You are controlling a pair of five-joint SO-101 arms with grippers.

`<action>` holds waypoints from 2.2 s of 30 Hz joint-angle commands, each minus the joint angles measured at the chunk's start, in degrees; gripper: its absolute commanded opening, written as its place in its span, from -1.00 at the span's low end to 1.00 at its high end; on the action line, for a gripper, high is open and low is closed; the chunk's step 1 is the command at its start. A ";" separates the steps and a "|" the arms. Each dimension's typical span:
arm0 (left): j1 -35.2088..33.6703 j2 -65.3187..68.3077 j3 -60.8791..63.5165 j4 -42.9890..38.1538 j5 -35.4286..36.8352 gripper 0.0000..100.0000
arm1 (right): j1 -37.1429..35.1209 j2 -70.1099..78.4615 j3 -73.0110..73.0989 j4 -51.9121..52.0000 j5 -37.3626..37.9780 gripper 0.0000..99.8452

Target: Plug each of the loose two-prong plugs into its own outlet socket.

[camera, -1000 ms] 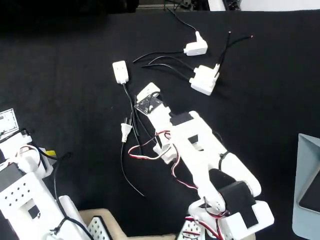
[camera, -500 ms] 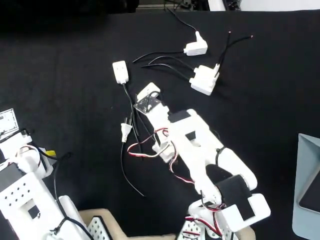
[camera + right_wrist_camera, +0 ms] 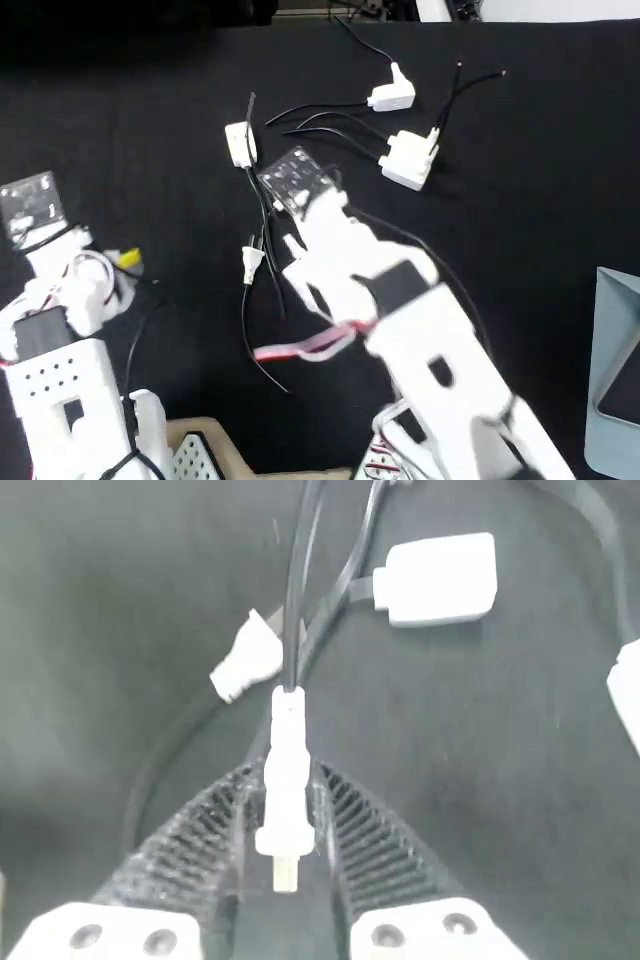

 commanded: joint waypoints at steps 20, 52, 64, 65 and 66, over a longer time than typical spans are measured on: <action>33.63 -0.79 -16.75 -1.23 9.49 -0.44 | -13.54 -23.43 18.51 -17.49 -9.14 -0.98; 32.31 42.11 -29.05 -12.22 -12.04 -0.43 | 20.75 -23.43 22.90 -33.23 -23.47 -0.97; 38.46 78.59 -61.05 -11.87 -14.77 -0.43 | 24.35 -23.43 27.03 -41.23 -26.99 -0.98; 38.90 80.53 -63.08 -11.87 -14.77 -0.43 | 24.35 -23.43 27.03 -41.23 -26.99 -0.98; 39.34 82.64 -65.10 -11.87 -14.77 -0.43 | 24.35 -23.43 27.03 -41.23 -26.99 -0.98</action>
